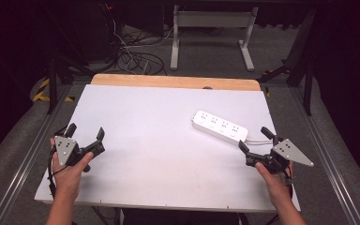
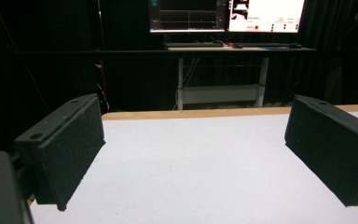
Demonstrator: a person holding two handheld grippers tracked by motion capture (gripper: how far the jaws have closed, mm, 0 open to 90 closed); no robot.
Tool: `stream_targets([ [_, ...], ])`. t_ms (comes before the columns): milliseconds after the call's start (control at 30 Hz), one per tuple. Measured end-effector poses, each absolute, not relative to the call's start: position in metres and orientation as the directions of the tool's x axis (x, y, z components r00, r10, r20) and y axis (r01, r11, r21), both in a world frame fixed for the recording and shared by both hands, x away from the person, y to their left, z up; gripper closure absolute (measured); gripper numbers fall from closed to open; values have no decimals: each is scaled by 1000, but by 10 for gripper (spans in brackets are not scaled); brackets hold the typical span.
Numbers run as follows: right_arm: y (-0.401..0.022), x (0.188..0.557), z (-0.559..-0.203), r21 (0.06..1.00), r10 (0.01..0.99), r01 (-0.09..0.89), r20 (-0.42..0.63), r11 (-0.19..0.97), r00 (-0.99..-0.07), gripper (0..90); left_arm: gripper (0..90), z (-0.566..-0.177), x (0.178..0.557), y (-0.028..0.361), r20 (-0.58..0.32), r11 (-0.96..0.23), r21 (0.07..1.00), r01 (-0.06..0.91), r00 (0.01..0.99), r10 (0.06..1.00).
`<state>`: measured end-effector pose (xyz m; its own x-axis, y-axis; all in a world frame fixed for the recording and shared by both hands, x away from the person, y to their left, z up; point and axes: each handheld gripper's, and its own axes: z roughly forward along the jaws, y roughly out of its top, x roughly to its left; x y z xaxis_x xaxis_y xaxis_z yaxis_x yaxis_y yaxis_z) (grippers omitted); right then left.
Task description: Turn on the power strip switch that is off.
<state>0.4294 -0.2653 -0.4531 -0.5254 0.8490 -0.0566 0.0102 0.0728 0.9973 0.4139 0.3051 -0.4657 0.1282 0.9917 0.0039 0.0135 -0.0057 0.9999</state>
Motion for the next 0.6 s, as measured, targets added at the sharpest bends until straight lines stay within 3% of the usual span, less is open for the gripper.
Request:
stream_targets([
  [600, -265, 428, -452, 996, 848, 4, -77, 93, -525, 73, 52, -466, 415, 305, 9, -10, 1000, 12, 131, 991],
])
